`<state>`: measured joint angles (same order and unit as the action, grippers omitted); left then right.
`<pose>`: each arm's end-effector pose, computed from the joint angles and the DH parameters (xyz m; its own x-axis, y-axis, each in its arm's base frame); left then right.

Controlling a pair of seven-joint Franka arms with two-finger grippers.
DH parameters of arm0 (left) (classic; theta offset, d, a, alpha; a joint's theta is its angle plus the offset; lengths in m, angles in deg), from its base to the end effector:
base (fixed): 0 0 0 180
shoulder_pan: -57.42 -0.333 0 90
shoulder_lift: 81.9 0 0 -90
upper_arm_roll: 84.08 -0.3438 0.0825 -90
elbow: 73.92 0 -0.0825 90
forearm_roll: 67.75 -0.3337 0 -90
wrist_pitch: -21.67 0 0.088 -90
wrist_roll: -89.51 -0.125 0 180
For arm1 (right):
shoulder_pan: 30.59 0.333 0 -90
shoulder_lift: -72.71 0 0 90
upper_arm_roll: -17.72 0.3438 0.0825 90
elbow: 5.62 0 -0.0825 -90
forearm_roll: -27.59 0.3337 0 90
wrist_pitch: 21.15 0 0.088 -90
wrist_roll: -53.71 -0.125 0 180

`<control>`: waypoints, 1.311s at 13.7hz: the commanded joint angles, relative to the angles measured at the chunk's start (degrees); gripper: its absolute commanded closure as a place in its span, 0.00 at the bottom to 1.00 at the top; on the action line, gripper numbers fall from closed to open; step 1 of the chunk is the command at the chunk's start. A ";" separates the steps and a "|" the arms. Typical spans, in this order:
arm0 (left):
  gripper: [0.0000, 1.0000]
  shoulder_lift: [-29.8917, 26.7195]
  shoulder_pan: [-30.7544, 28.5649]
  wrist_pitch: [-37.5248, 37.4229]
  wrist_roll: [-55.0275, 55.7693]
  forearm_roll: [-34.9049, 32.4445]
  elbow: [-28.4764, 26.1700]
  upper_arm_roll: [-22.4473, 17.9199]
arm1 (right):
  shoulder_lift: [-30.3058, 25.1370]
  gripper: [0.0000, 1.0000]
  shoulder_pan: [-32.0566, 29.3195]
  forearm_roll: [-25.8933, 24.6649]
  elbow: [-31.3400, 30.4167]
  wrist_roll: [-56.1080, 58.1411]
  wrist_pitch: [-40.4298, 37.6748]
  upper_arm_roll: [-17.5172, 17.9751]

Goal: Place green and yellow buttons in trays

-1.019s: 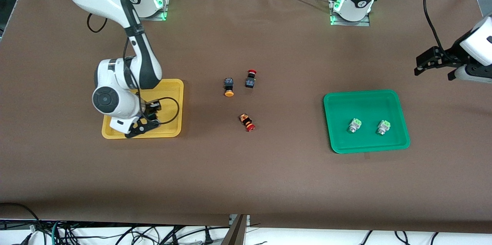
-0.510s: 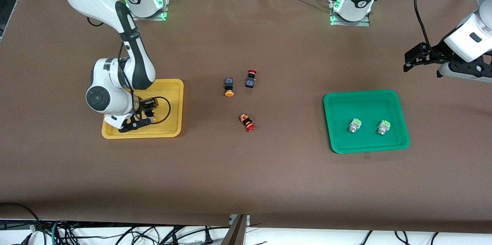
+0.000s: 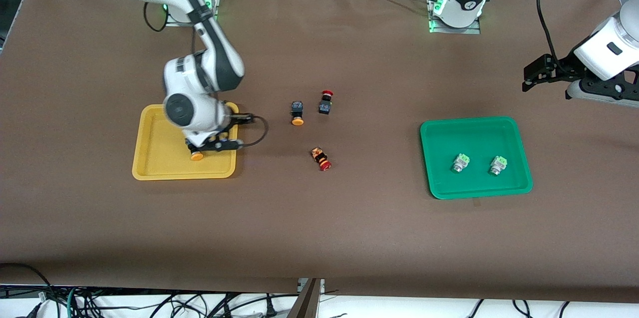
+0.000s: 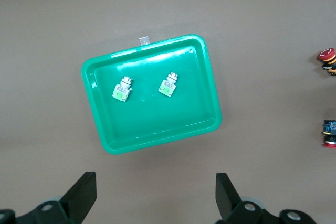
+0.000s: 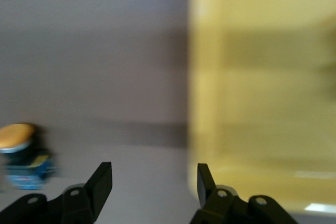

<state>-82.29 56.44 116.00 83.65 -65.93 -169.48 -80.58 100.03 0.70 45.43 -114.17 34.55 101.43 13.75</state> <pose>0.5054 -0.0261 0.6032 0.9896 -0.1433 -0.0114 -0.1429 -0.9892 0.0326 0.5072 0.2851 0.2786 0.9568 -0.0361 -0.2883 -0.0657 -0.9934 -0.0937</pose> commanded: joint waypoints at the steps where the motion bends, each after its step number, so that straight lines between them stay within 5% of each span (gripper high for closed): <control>1: 0.00 -0.83 -0.08 -0.81 0.40 -0.68 -0.50 0.19 | -0.52 0.26 -0.18 1.32 -1.57 -12.80 5.10 6.93; 3: 0.00 -0.83 -0.43 -0.81 0.40 -0.68 -0.58 0.10 | 0.19 0.25 0.69 1.32 -2.54 -19.13 9.23 10.63; 8: 0.00 -0.40 -0.87 0.24 0.93 -3.56 -0.50 -0.34 | 3.26 0.25 6.67 1.15 -4.82 -25.22 19.09 10.65; 11: 0.00 0.66 1.15 1.03 4.60 -5.25 2.05 3.33 | 3.97 0.25 7.29 1.06 -4.65 -25.40 19.97 10.47; 18: 0.00 1.36 -2.54 0.60 4.53 -4.46 2.49 3.18 | 4.85 0.27 7.29 -4.65 -4.03 -25.22 20.77 9.51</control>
<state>-81.78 54.11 117.15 88.39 -70.11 -168.48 -77.80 105.04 7.42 41.98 -118.00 9.59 121.75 23.57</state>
